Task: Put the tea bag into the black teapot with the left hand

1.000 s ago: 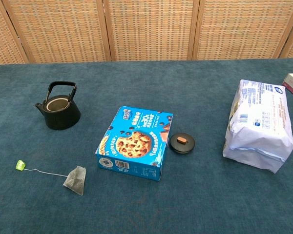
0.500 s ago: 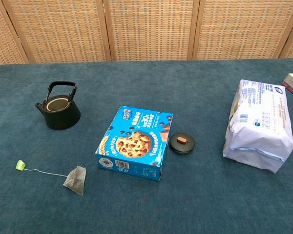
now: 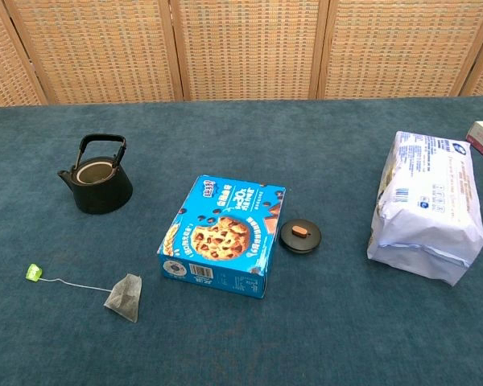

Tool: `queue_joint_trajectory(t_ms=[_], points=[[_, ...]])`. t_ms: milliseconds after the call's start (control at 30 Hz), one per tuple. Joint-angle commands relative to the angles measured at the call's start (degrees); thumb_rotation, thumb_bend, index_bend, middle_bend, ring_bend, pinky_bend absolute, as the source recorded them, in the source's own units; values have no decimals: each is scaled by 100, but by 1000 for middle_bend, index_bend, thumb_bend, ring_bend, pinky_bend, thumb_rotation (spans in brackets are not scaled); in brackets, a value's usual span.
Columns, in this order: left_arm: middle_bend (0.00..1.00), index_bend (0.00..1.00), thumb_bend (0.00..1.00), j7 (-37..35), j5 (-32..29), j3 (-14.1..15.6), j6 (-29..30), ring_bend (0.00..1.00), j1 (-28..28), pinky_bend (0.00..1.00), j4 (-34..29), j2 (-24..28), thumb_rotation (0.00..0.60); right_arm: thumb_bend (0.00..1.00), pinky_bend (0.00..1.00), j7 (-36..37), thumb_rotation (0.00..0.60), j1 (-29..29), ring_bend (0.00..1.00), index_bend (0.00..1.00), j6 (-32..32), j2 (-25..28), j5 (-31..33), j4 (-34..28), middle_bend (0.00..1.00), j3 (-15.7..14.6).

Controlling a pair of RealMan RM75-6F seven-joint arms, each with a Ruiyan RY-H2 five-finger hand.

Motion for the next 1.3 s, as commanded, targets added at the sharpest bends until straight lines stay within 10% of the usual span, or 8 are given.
queue_joint_trajectory(t_ms=[33, 467, 1300], points=[[225, 172, 286, 38, 80, 31, -61, 215, -59, 310, -12, 12, 600, 3, 0, 2, 600, 1, 0, 0, -1, 8, 0, -6, 0, 1], [642, 291, 286, 334, 240, 54, -614, 588, -471, 624, -72, 19, 600, 3, 0, 1, 600, -24, 0, 0, 25, 18, -14, -39, 0, -15], [693, 429, 286, 934, -636, 10, -1994, 641, -1212, 648, 90, -398, 600, 3, 0, 12, 600, -69, 0, 0, 29, 35, 4, -52, 0, -38]])
